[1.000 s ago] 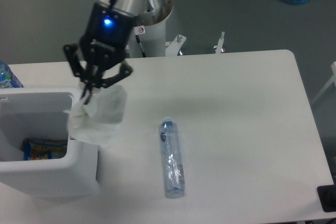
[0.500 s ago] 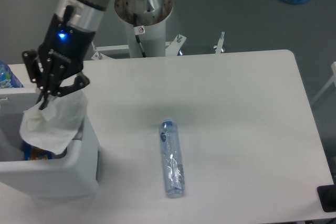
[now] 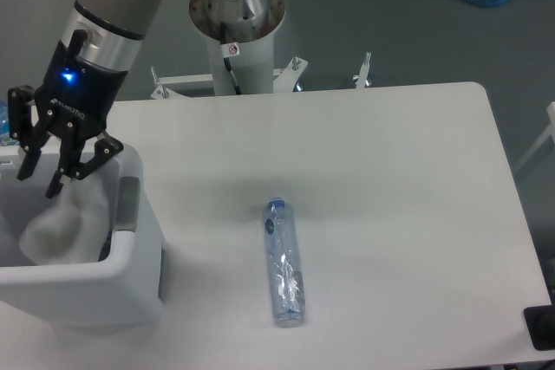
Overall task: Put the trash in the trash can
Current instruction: 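Open the gripper to drop the tissue into the bin, then move the open gripper over the clear plastic water bottle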
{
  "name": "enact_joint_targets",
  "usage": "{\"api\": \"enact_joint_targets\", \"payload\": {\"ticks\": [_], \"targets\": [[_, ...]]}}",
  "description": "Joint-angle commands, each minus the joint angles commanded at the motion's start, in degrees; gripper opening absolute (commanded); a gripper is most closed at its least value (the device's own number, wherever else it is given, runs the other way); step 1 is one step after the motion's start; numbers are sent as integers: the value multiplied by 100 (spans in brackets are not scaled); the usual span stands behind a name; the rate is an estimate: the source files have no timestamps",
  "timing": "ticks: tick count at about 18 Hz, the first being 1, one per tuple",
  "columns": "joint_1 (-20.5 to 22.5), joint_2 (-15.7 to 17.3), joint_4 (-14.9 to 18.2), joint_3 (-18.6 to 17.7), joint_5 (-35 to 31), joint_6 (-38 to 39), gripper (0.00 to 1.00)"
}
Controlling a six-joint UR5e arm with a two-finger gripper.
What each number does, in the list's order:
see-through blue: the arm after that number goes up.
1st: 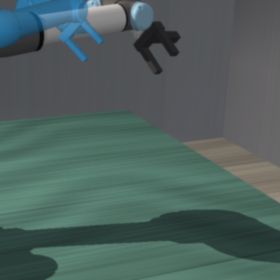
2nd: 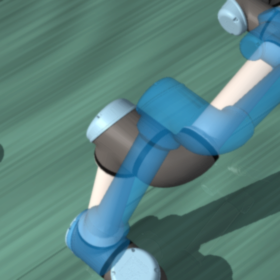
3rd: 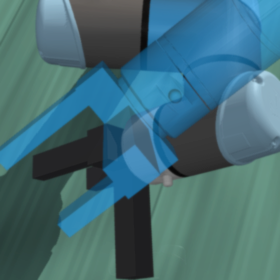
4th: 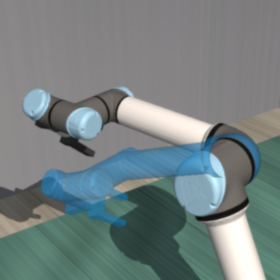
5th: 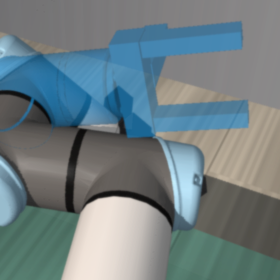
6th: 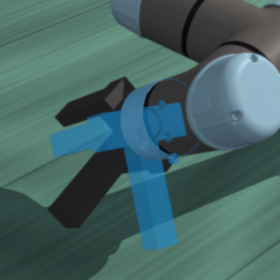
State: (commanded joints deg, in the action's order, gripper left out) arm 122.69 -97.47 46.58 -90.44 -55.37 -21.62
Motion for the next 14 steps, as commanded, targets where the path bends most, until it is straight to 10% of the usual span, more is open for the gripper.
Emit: {"api": "enact_joint_targets", "payload": {"ticks": [14], "targets": [[1195, 62, 0, 70, -570, 1117, 100]]}}
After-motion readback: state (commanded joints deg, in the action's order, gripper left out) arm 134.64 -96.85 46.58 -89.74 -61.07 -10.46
